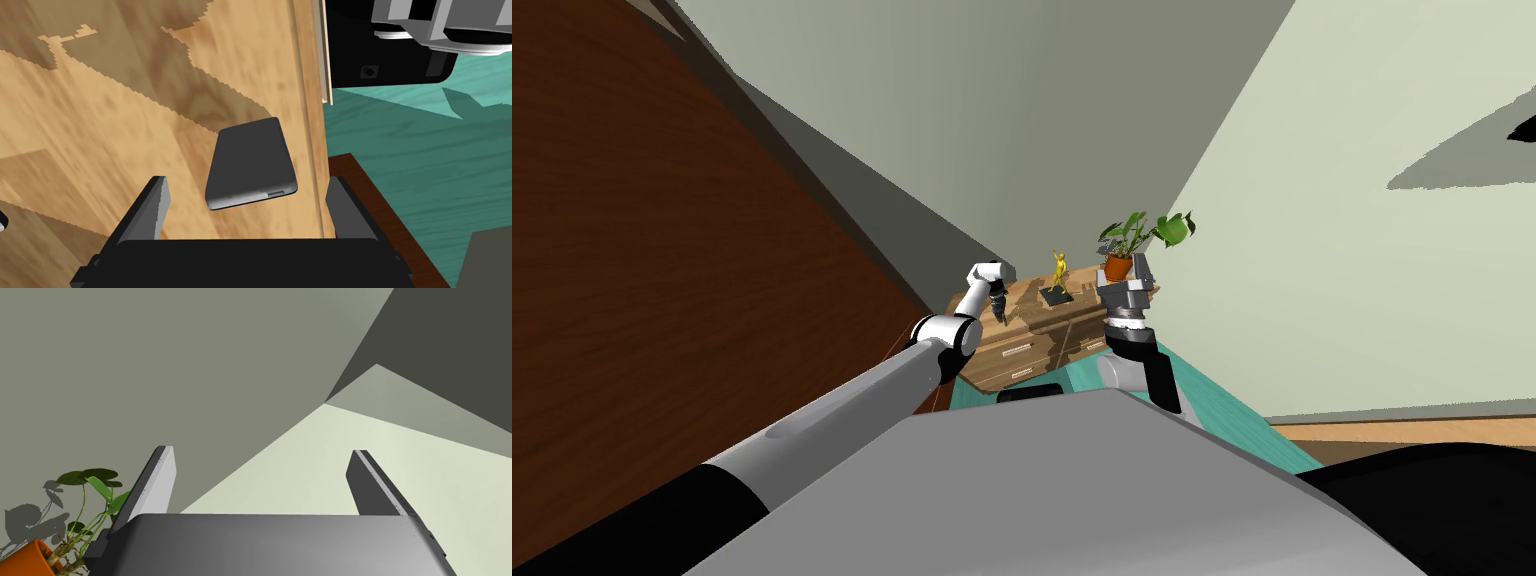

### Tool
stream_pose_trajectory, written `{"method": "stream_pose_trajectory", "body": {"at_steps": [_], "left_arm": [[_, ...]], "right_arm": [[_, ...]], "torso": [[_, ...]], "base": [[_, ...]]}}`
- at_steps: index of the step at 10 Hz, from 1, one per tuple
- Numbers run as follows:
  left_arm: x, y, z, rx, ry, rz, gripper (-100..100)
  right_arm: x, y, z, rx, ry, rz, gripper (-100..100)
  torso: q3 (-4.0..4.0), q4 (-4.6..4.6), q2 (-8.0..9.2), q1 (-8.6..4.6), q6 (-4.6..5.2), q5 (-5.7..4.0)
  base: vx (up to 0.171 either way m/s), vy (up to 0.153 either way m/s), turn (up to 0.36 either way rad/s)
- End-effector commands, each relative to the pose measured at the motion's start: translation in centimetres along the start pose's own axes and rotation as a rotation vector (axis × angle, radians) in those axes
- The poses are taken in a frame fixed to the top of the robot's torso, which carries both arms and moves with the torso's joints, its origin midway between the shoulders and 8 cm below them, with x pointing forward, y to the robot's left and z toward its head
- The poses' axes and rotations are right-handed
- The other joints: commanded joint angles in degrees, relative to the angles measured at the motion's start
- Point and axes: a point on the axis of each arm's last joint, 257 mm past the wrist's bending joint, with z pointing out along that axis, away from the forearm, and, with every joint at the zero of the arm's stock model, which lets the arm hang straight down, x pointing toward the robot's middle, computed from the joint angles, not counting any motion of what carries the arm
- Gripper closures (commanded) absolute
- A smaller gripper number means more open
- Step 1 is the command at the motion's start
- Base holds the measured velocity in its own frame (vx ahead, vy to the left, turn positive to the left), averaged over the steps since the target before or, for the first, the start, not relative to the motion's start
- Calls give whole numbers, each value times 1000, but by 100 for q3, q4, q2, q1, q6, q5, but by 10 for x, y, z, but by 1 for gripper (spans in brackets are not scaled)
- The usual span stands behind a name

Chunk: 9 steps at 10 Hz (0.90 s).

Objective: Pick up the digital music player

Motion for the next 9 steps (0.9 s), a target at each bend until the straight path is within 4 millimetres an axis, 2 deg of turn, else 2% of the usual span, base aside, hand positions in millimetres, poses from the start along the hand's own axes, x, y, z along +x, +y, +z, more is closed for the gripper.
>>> {"method": "stream_pose_trajectory", "body": {"at_steps": [1,2,4,5,6,9], "left_arm": [[0,0,0,0,0,0,0],[-2,0,12,1,-1,-1,-100],[-4,1,22,1,-2,-2,-100],[-2,1,18,-1,-2,-2,-100],[-2,0,19,1,-1,-2,100],[-2,0,19,1,-1,-2,100]], "right_arm": [[0,0,0,0,0,0,0],[0,0,0,0,0,0,0],[0,0,0,0,0,0,0],[0,0,0,0,0,0,0],[0,0,0,0,0,0,0],[0,0,0,0,0,0,0]], "torso": [[0,0,0,0,0,0],[7,3,12,0,0,0],[12,5,19,-4,1,-1],[13,5,21,-5,1,-1],[13,6,21,-3,1,-1],[10,4,17,0,1,0]], "base": [[7,0,0],[4,-7,-13],[-1,-12,-7],[-1,-6,-1],[0,0,0],[0,0,0]]}}
